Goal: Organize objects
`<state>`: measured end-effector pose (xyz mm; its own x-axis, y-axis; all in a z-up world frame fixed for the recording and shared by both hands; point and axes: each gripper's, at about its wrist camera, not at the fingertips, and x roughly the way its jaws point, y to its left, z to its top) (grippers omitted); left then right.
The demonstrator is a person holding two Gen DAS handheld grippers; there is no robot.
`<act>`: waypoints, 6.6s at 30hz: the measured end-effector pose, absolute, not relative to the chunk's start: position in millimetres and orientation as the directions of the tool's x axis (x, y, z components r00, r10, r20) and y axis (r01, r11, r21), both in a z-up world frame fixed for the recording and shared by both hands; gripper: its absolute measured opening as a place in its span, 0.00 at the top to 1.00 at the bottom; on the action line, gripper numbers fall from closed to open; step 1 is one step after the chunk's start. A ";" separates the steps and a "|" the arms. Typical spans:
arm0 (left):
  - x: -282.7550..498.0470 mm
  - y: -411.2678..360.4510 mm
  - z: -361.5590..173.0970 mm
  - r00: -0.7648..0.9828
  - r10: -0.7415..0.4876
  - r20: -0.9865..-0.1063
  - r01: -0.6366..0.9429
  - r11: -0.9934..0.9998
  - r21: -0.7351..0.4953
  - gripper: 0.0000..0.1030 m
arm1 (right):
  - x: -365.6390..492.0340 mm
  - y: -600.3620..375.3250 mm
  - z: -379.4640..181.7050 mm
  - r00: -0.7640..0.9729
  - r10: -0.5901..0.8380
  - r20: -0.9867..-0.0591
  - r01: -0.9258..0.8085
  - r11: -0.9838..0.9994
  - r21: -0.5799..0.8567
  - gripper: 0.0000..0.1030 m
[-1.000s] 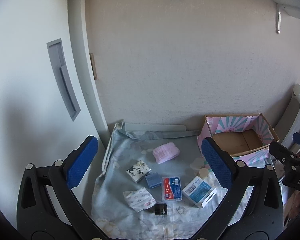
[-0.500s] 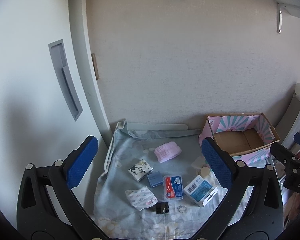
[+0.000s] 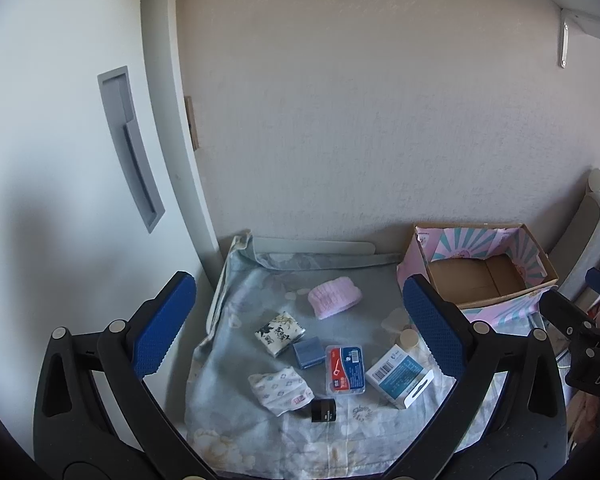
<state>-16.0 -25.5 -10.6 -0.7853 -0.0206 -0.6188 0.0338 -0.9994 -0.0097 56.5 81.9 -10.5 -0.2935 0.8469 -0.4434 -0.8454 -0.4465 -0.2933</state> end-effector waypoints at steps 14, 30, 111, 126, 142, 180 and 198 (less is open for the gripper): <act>-13.2 -31.1 -12.0 -0.783 -0.019 -0.621 0.037 -0.999 -0.016 0.00 | 57.5 75.6 -10.2 -0.254 0.874 -0.415 -0.881 -0.386 -0.274 0.00; -8.0 -32.3 -10.0 -0.775 -0.022 -0.632 0.052 -0.998 -0.028 0.00 | 59.9 74.5 -6.7 -0.226 0.894 -0.387 -0.905 -0.340 -0.256 0.00; -42.7 -72.6 -231.6 -0.482 -0.116 -0.868 0.334 -0.941 -0.060 0.38 | 31.2 195.7 -192.2 -0.194 0.581 -0.791 -0.656 -0.676 -0.335 0.39; -28.3 -51.4 -138.2 -0.577 -0.105 -0.810 0.266 -0.962 -0.066 0.38 | 23.0 151.7 -113.4 -0.263 0.641 -0.721 -0.676 -0.656 -0.336 0.39; -68.0 36.1 -48.7 -0.680 0.044 -0.732 0.027 -0.996 -0.085 0.38 | 68.6 142.1 3.1 -0.296 0.732 -0.614 -0.750 -0.576 -0.325 0.39; -242.7 207.0 -157.3 -0.352 0.248 -0.902 -0.323 -0.937 -0.132 0.38 | 216.9 336.4 11.5 0.070 0.625 -0.778 -0.959 -0.172 -0.225 0.39; -249.1 209.3 -181.4 -0.271 0.214 -0.939 -0.400 -0.912 -0.093 0.37 | 216.1 376.6 -38.4 0.135 0.509 -0.850 -0.964 -0.130 -0.230 0.38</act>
